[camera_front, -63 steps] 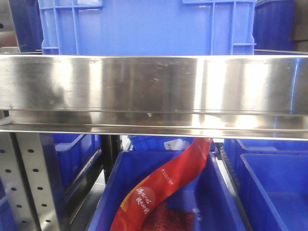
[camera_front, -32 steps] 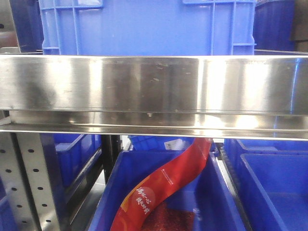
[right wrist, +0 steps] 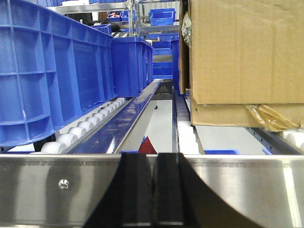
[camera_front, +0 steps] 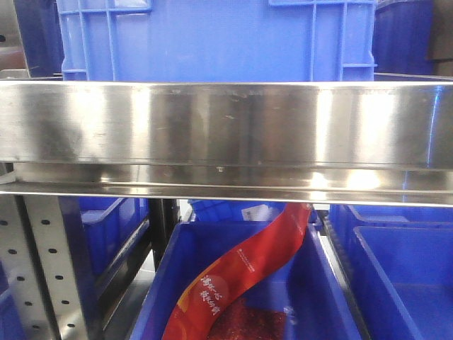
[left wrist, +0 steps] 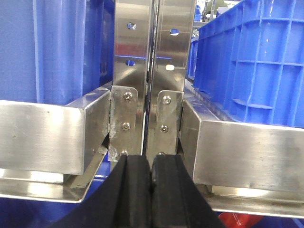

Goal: Grab PVC pipe and place in blue bin

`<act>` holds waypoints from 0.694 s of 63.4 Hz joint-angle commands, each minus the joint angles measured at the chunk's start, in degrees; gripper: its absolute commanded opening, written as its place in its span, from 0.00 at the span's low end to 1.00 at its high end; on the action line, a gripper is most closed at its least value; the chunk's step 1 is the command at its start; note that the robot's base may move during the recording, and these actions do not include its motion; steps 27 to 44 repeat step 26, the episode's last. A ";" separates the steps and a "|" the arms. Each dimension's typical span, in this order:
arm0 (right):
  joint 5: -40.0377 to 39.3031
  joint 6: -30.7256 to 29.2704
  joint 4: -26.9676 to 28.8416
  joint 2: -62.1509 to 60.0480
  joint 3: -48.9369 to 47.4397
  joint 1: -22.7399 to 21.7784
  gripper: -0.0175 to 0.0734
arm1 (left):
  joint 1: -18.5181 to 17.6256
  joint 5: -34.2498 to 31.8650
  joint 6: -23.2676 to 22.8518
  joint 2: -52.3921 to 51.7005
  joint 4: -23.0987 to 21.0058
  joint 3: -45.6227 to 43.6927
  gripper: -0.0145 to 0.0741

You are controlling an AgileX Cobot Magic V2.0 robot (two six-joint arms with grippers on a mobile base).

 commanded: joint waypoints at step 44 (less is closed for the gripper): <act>-1.34 -0.14 -0.16 -0.16 -0.03 -0.30 0.01 | 0.09 -1.63 -0.41 -0.29 0.00 -0.13 0.06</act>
